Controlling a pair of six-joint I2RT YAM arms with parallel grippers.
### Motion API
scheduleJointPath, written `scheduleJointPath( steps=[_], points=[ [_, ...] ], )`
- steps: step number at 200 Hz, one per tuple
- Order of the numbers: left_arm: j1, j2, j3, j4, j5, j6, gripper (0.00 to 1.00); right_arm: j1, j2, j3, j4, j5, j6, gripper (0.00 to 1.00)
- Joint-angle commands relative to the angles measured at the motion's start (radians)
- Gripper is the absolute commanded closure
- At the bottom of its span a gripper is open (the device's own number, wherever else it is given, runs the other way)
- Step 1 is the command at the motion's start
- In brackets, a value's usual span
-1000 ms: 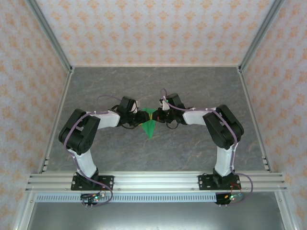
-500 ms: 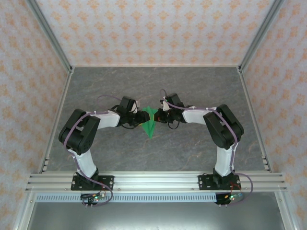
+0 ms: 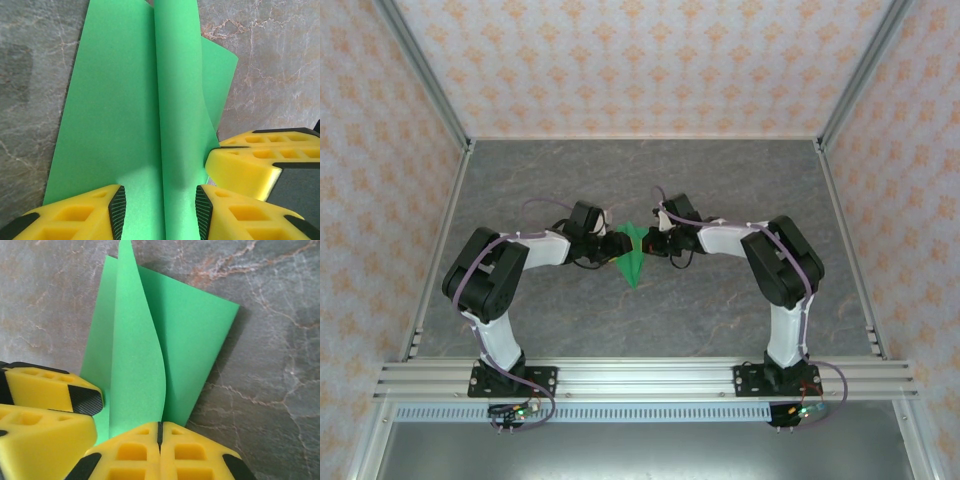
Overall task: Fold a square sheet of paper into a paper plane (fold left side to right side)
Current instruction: Fourth fold the wing at the center of the table.
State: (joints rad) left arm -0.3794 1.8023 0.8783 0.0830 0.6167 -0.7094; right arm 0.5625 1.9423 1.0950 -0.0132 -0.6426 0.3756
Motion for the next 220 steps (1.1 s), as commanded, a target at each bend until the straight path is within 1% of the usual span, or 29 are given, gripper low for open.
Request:
scheduleJointPath(
  steps=[1, 118, 166, 220],
  points=[
    [0.008, 0.042, -0.007, -0.033, -0.055, 0.011, 0.55, 0.005, 0.023, 0.029, -0.021, 0.025, -0.022, 0.95],
    [0.008, 0.04, -0.007, -0.029, -0.049, 0.011, 0.55, 0.004, 0.05, 0.041, -0.061, 0.042, -0.041, 0.95],
    [0.008, 0.042, -0.013, -0.028, -0.052, 0.011, 0.55, 0.008, 0.039, 0.055, -0.109, 0.061, -0.066, 0.95],
    [0.008, 0.043, -0.015, -0.027, -0.052, 0.012, 0.55, 0.011, 0.006, 0.048, -0.101, 0.058, -0.067, 0.95]
  ],
)
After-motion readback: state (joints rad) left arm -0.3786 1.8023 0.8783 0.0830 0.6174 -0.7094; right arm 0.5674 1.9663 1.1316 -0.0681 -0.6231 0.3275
